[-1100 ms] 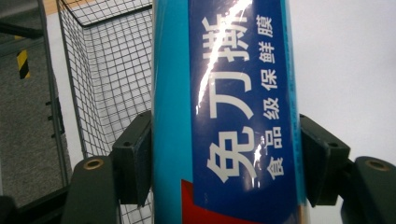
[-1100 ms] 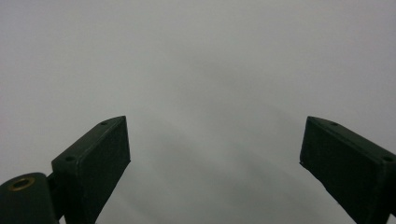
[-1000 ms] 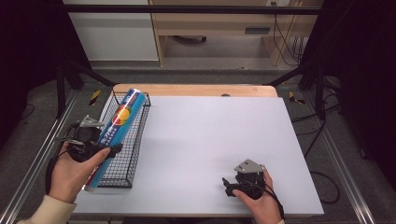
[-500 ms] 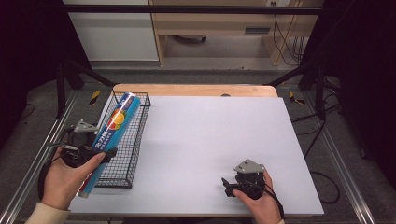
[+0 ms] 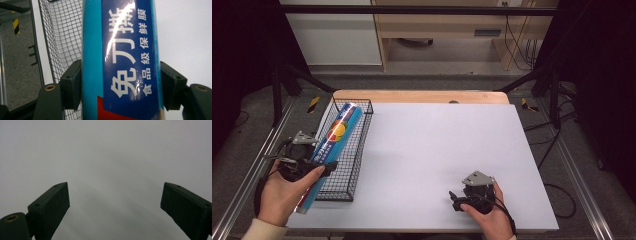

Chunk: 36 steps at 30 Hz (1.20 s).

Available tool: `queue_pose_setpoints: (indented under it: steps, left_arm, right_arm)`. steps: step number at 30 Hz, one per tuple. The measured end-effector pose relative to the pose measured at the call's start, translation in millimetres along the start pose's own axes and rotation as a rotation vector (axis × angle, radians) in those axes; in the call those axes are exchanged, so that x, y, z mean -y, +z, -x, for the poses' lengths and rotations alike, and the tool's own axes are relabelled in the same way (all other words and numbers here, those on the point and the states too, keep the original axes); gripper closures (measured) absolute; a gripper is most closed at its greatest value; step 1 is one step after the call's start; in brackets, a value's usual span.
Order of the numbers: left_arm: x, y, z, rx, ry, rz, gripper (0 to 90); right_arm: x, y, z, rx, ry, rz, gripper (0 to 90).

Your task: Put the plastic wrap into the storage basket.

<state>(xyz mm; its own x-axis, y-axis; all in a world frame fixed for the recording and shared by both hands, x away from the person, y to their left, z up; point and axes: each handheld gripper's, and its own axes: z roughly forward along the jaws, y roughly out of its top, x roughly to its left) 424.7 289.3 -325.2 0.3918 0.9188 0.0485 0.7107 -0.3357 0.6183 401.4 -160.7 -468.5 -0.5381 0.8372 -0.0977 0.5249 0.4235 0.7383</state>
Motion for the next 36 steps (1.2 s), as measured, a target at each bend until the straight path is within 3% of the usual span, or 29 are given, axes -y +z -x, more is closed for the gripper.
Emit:
queue_pose_setpoints:
  steps: [6,8,25,36]
  left_arm:
    - [1.4,1.3,-0.8,-0.003,-0.002,-0.005,31.9]
    - [1.2,2.3,-1.0,-0.003,0.001,-0.016,31.9]
    - [10.1,5.7,-6.9,-0.046,-0.024,-0.081,31.9]
    - [13.4,14.7,-8.1,-0.035,-0.033,-0.119,31.9]
  right_arm:
    - [0.2,-0.3,0.1,0.004,-0.008,0.004,8.9]
    - [0.3,-0.7,-0.3,-0.001,0.010,0.006,9.1]
    - [-5.7,-3.8,-13.2,-0.056,-0.033,0.032,9.3]
    - [-4.5,-4.1,-10.2,-0.050,-0.018,0.023,9.3]
